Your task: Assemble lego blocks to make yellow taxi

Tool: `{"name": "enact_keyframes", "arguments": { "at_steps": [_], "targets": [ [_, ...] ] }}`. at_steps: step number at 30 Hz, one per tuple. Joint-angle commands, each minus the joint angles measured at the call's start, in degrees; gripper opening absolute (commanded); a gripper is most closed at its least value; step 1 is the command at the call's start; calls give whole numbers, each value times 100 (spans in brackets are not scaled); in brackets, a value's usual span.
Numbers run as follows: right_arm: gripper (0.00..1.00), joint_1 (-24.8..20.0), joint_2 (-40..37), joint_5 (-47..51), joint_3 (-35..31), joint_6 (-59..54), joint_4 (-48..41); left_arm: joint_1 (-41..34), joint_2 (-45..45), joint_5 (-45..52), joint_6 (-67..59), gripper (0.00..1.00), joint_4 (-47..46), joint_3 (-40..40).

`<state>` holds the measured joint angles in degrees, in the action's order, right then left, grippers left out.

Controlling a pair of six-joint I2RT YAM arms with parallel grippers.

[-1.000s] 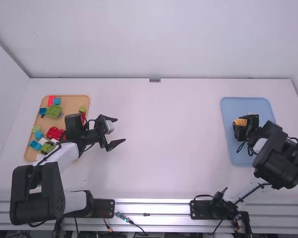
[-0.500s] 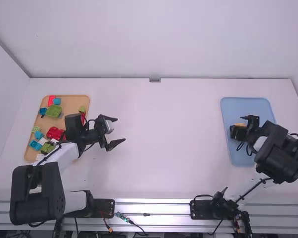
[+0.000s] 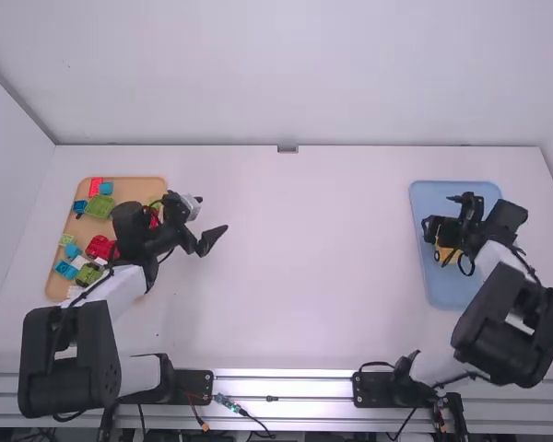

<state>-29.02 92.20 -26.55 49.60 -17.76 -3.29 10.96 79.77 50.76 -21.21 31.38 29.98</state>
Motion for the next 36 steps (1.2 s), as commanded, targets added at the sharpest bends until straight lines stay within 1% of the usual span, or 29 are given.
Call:
{"name": "enact_keyframes", "arguments": {
  "at_steps": [1, 4, 5, 10, 14, 16, 19, 21, 27, 34, 36],
  "targets": [
    [99, 326, -501, 133, 216, 168, -299, -70, -284, -544, 1088, 99, 31, -13],
    [99, 695, -779, 647, 411, 501, -717, -90, -590, -804, 1187, 99, -407, 162],
    [99, 942, -923, 909, 579, 662, -1003, -87, -819, -1095, 1209, 99, -984, 376],
    [99, 1687, -1176, 1346, 1137, 802, -1775, -90, -1291, -2011, 1226, 99, -2981, 1320],
    [99, 2208, -1181, 1703, 1659, 1327, -2267, -81, -1427, -2358, 1285, 99, -4157, 2081],
    [99, 2411, -1181, 1808, 1875, 1349, -2518, -79, -1464, -2618, 1224, 99, -4468, 2339],
    [99, 2752, -1179, 1805, 2184, 1329, -2889, -131, -1501, -2769, 1224, 99, -4660, 2629],
    [99, 2907, -1179, 1808, 2273, 1325, -2953, -153, -1505, -2769, 1252, 99, -4682, 2710],
    [93, 2902, -1497, 2126, 1976, 1641, -2636, -492, -1834, -3100, 1583, 93, -4349, 2402],
    [84, 2902, -2050, 2655, 1423, 1776, -2083, -1096, -2439, -3705, 2121, 83, -3744, 1797],
    [81, 2902, -2219, 2655, 1254, 1776, -1914, -1096, -2628, -3894, 2121, 80, -3554, 1607]
  ]
}}
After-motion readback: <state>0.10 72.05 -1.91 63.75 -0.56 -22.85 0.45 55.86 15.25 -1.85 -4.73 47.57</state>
